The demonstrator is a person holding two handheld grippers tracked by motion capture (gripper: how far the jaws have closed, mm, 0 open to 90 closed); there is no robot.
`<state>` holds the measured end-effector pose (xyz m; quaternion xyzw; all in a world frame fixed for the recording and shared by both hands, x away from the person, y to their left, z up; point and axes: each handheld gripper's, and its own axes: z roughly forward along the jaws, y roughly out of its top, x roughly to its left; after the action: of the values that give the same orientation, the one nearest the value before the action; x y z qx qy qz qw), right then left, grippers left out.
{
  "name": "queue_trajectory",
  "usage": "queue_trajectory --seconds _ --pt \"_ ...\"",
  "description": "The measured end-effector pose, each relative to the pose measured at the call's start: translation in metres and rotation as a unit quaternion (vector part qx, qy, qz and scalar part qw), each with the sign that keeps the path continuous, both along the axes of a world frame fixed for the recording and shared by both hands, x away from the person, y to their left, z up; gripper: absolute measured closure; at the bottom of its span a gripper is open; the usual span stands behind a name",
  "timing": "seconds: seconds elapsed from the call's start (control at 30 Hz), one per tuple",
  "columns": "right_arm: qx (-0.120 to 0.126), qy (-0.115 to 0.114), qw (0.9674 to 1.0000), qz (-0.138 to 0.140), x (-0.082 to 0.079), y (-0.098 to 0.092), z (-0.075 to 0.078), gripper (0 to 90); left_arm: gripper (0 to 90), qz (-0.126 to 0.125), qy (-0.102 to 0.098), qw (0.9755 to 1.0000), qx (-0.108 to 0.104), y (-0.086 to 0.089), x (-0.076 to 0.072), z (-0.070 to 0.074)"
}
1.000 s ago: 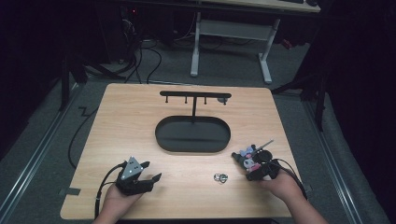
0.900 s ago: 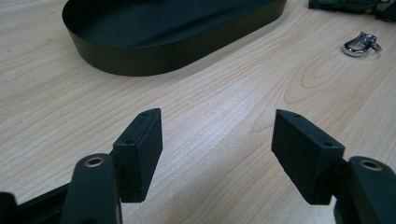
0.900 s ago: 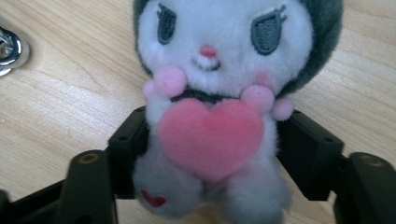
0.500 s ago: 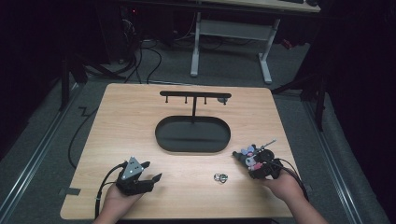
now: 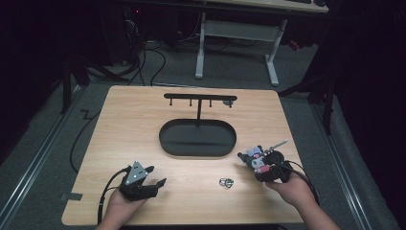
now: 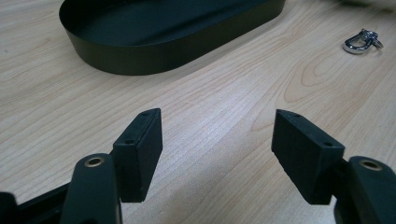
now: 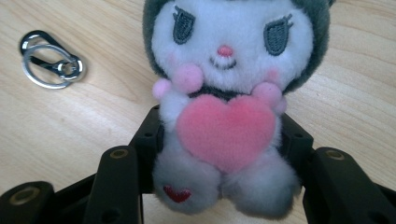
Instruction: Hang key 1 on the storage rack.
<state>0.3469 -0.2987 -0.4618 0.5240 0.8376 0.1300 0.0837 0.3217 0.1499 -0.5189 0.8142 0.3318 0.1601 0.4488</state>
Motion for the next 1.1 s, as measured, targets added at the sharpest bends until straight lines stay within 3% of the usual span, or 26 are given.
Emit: queue_trajectory --seconds 0.4,0.53,1.1 --pt "0.014 -0.008 0.9998 0.015 -0.001 0.007 0.023 48.5 34.3 0.000 -0.001 1.0000 -0.001 0.000 0.000 0.000" --pt "0.031 -0.001 0.9995 0.001 0.001 0.007 0.027 48.6 34.3 -0.001 -0.002 1.0000 -0.001 0.000 0.000 0.000" --pt "0.033 -0.010 0.9993 0.016 0.013 0.021 0.047 48.7 34.2 -0.006 -0.006 1.0000 0.004 -0.001 -0.001 0.000"
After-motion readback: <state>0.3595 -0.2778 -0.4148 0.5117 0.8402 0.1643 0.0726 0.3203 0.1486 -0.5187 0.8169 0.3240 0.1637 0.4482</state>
